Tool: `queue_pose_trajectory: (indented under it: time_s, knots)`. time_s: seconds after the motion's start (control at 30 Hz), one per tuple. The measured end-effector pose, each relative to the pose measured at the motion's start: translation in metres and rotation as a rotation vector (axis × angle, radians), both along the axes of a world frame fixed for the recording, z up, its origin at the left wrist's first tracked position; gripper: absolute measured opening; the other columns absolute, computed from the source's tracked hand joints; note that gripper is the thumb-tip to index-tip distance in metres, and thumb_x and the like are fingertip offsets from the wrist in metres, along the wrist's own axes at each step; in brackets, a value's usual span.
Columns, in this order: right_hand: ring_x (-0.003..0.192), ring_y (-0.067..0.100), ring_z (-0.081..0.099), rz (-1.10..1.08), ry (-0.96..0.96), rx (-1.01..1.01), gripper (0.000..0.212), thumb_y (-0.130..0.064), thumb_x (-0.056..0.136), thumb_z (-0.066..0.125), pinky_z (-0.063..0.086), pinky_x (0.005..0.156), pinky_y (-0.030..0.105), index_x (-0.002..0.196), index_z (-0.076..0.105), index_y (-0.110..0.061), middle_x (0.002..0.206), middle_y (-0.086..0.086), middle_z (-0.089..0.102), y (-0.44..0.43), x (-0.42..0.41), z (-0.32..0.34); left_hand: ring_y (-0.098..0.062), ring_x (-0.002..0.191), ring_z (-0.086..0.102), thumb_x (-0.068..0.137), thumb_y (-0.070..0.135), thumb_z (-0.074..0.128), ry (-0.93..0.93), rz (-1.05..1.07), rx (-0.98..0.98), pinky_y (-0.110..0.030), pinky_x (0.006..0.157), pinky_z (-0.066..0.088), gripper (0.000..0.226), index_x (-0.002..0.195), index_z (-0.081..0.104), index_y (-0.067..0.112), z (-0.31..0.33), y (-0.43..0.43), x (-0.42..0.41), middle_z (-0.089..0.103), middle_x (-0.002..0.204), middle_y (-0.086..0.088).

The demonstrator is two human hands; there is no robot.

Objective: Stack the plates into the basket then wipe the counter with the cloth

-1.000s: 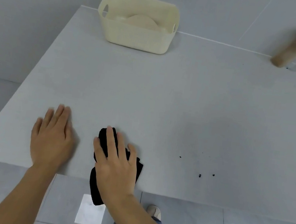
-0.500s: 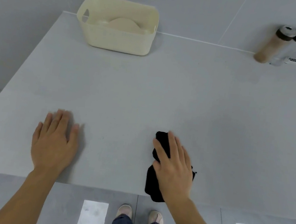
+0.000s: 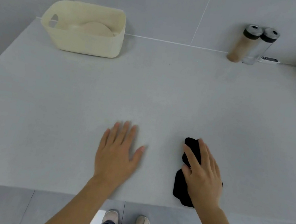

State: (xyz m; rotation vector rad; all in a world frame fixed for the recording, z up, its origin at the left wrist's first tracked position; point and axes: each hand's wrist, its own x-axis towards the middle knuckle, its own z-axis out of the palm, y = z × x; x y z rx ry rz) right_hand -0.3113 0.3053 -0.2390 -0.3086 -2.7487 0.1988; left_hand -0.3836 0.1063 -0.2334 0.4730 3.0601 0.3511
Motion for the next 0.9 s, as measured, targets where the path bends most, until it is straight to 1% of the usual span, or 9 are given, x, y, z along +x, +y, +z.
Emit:
queue_pose_trajectory:
  time_s: [0.1, 0.13, 0.23, 0.37, 0.5, 0.6, 0.73, 0.8, 0.9]
  knots:
    - [0.111, 0.04, 0.058, -0.021, -0.037, -0.044, 0.037, -0.013, 0.083, 0.044, 0.052, 0.084, 0.051, 0.113, 0.065, -0.011, 0.129, 0.023, 0.055, 0.032, 0.008, 0.002, -0.026, 0.135, 0.037, 0.089, 0.054, 0.032, 0.037, -0.043, 0.001, -0.043, 0.112, 0.023, 0.061, 0.137, 0.044, 0.018, -0.001, 0.034, 0.011, 0.046, 0.143, -0.005]
    - [0.111, 0.041, 0.058, -0.033, -0.053, -0.06, 0.034, -0.008, 0.082, 0.052, 0.052, 0.084, 0.053, 0.114, 0.065, -0.011, 0.131, 0.023, 0.053, 0.043, 0.01, 0.002, -0.025, 0.134, 0.038, 0.089, 0.053, 0.033, 0.042, -0.048, 0.001, -0.044, 0.111, 0.026, 0.06, 0.135, 0.046, 0.018, -0.002, 0.042, 0.014, 0.047, 0.141, -0.005]
    - [0.113, 0.043, 0.055, -0.046, -0.132, -0.122, 0.046, 0.003, 0.072, 0.07, 0.049, 0.086, 0.055, 0.115, 0.064, -0.012, 0.135, 0.022, 0.049, 0.069, 0.015, 0.005, -0.025, 0.134, 0.038, 0.088, 0.054, 0.033, 0.024, -0.033, -0.032, -0.045, 0.11, 0.027, 0.06, 0.135, 0.046, 0.019, -0.007, 0.058, 0.022, 0.047, 0.142, -0.005]
    - [0.112, 0.044, 0.055, -0.055, -0.168, -0.183, 0.05, 0.003, 0.072, 0.071, 0.048, 0.084, 0.057, 0.118, 0.062, -0.014, 0.138, 0.022, 0.046, 0.08, 0.018, 0.012, -0.024, 0.136, 0.036, 0.088, 0.055, 0.032, 0.012, -0.003, -0.051, -0.047, 0.11, 0.028, 0.061, 0.137, 0.043, 0.02, -0.011, 0.063, 0.027, 0.043, 0.145, -0.005]
    - [0.103, 0.051, 0.058, -0.039, -0.132, -0.192, 0.05, 0.009, 0.067, 0.072, 0.049, 0.076, 0.06, 0.114, 0.065, -0.008, 0.135, 0.028, 0.047, 0.081, 0.017, 0.011, -0.022, 0.136, 0.034, 0.089, 0.056, 0.03, -0.001, 0.012, -0.081, -0.048, 0.11, 0.029, 0.062, 0.139, 0.04, 0.022, -0.012, 0.065, 0.029, 0.041, 0.146, -0.003]
    - [0.094, 0.053, 0.06, -0.047, -0.098, -0.16, 0.037, -0.009, 0.074, 0.062, 0.05, 0.072, 0.06, 0.111, 0.067, -0.009, 0.132, 0.03, 0.049, 0.079, 0.016, 0.012, -0.021, 0.135, 0.037, 0.088, 0.057, 0.03, 0.001, 0.01, -0.092, -0.047, 0.108, 0.032, 0.061, 0.137, 0.042, 0.023, -0.013, 0.065, 0.03, 0.044, 0.145, -0.001]
    - [0.083, 0.051, 0.063, -0.011, -0.101, -0.143, 0.049, -0.025, 0.073, 0.039, 0.051, 0.067, 0.056, 0.109, 0.068, -0.01, 0.131, 0.029, 0.049, 0.075, 0.018, 0.012, -0.02, 0.133, 0.039, 0.088, 0.058, 0.029, 0.012, 0.031, -0.122, -0.048, 0.105, 0.037, 0.06, 0.136, 0.044, 0.025, -0.012, 0.064, 0.029, 0.046, 0.143, 0.001]
    - [0.076, 0.049, 0.064, 0.011, -0.123, -0.145, 0.054, -0.031, 0.073, 0.032, 0.052, 0.062, 0.052, 0.107, 0.069, -0.009, 0.128, 0.029, 0.051, 0.076, 0.021, 0.01, -0.021, 0.137, 0.034, 0.089, 0.058, 0.027, -0.018, 0.019, -0.097, -0.05, 0.109, 0.029, 0.061, 0.138, 0.04, 0.025, -0.012, 0.064, 0.03, 0.04, 0.147, 0.0]
    - [0.073, 0.049, 0.064, -0.027, -0.099, -0.147, 0.057, -0.032, 0.073, 0.03, 0.053, 0.06, 0.051, 0.109, 0.068, -0.007, 0.127, 0.031, 0.052, 0.073, 0.02, 0.008, -0.021, 0.145, 0.006, 0.09, 0.058, 0.018, -0.054, -0.008, -0.02, -0.051, 0.114, -0.004, 0.065, 0.146, 0.02, 0.026, -0.017, 0.063, 0.028, 0.016, 0.156, 0.0]
